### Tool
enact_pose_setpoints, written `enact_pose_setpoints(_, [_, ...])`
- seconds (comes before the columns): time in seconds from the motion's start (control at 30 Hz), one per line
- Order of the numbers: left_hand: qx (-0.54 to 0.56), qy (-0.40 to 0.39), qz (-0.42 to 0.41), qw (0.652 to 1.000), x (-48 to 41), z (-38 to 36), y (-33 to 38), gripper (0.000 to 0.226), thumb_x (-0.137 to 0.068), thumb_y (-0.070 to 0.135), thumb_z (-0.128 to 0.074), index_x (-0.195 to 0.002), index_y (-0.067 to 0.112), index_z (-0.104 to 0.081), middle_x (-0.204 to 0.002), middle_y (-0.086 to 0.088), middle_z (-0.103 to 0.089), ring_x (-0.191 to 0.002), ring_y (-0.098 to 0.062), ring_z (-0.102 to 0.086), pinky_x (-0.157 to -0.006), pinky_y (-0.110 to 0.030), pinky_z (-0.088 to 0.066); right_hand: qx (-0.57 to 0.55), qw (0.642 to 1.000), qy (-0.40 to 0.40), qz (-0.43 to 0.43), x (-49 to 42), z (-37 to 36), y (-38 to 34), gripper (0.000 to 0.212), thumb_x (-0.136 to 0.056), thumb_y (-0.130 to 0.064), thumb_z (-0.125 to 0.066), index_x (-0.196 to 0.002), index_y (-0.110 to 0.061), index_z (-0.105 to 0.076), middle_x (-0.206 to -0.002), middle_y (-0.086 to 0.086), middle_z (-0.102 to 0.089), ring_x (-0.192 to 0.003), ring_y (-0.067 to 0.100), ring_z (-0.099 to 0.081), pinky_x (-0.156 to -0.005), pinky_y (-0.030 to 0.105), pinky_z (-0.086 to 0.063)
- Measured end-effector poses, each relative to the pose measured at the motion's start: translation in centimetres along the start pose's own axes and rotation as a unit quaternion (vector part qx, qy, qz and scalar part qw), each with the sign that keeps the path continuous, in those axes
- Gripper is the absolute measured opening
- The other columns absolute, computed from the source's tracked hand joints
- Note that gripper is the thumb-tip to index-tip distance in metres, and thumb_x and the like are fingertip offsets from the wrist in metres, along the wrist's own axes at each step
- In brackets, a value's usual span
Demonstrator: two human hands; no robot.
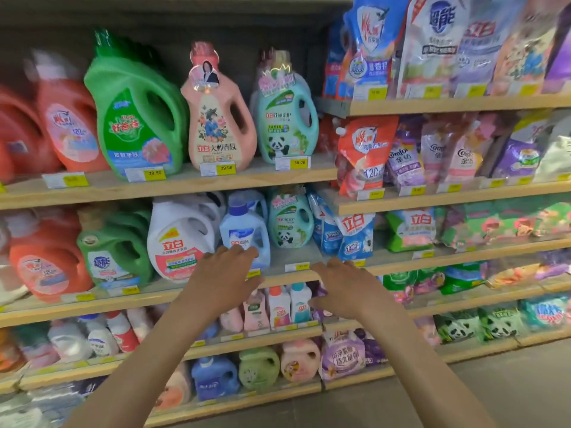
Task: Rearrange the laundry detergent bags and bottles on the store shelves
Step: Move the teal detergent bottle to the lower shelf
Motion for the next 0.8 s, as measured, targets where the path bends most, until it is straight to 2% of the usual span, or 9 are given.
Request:
enact_pose_setpoints(0.17, [-0.031,0.043,0.017,0.998,-5.2,2.2,-0.3,0.049,-0.101,0.051,-0.043,-0.142,0.025,-0.041,-0.131,0.000,-0.055,-0.121,-0.027,-0.054,-0.095,-0.040,-0.045,0.009,1.000,0.026,0.014,-4.7,4.0,1.1,0.067,-0.093,-0.052,-0.057,-0.148,-0.022,-0.032,-0.141,0.010,-0.041,-0.131,0.033,-0.041,-0.099,0.046,-0.042])
enact_pose_setpoints(0.3, [-0.020,0.058,0.013,0.998,-9.6,3.5,0.1,0.050,-0.101,0.050,-0.045,-0.143,0.023,-0.039,-0.136,-0.002,-0.055,-0.127,-0.029,-0.052,-0.096,-0.042,-0.046,0.012,0.998,0.052,0.019,-8.4,7.1,2.6,0.064,-0.095,-0.046,-0.056,-0.148,-0.021,-0.032,-0.142,0.010,-0.041,-0.130,0.034,-0.042,-0.100,0.045,-0.043])
enact_pose_setpoints(0.43, [0.004,0.080,0.018,0.997,-13.7,5.1,-0.3,0.052,-0.101,0.049,-0.046,-0.148,0.027,-0.038,-0.140,0.000,-0.054,-0.128,-0.026,-0.053,-0.092,-0.038,-0.048,-0.008,0.997,0.073,0.027,-11.7,9.4,4.2,0.057,-0.095,-0.037,-0.056,-0.146,-0.020,-0.035,-0.140,0.010,-0.043,-0.130,0.033,-0.042,-0.100,0.044,-0.044])
enact_pose_setpoints(0.6, [0.043,0.102,0.041,0.993,-17.8,6.3,-1.8,0.038,-0.099,0.046,-0.051,-0.130,0.025,-0.049,-0.112,-0.001,-0.063,-0.108,-0.024,-0.061,-0.085,-0.039,-0.052,0.001,0.993,0.114,0.037,-16.0,12.9,6.4,0.058,-0.093,-0.042,-0.058,-0.143,-0.021,-0.037,-0.133,0.008,-0.048,-0.127,0.031,-0.046,-0.098,0.044,-0.046])
enact_pose_setpoints(0.73, [0.083,0.136,0.073,0.985,-20.7,7.3,-3.1,0.035,-0.097,0.041,-0.052,-0.129,0.026,-0.052,-0.122,0.001,-0.063,-0.112,-0.024,-0.061,-0.087,-0.038,-0.053,-0.007,0.983,0.173,0.052,-20.3,17.1,8.1,0.058,-0.090,-0.043,-0.057,-0.142,-0.028,-0.038,-0.134,0.004,-0.047,-0.128,0.030,-0.048,-0.095,0.045,-0.048])
enact_pose_setpoints(0.8, [0.083,0.146,0.085,0.982,-22.2,7.7,-3.7,0.038,-0.097,0.042,-0.053,-0.131,0.023,-0.052,-0.124,-0.001,-0.063,-0.116,-0.026,-0.061,-0.087,-0.039,-0.052,-0.024,0.975,0.214,0.055,-22.1,19.9,8.8,0.060,-0.091,-0.043,-0.059,-0.143,-0.024,-0.037,-0.130,0.007,-0.047,-0.125,0.030,-0.046,-0.094,0.044,-0.048])
Point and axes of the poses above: each hand's wrist, its own x-axis away from the middle knuckle, its own z-axis out of the back of the hand, y = z × x, the point moved 8 cm from there along -x, towards the middle knuckle
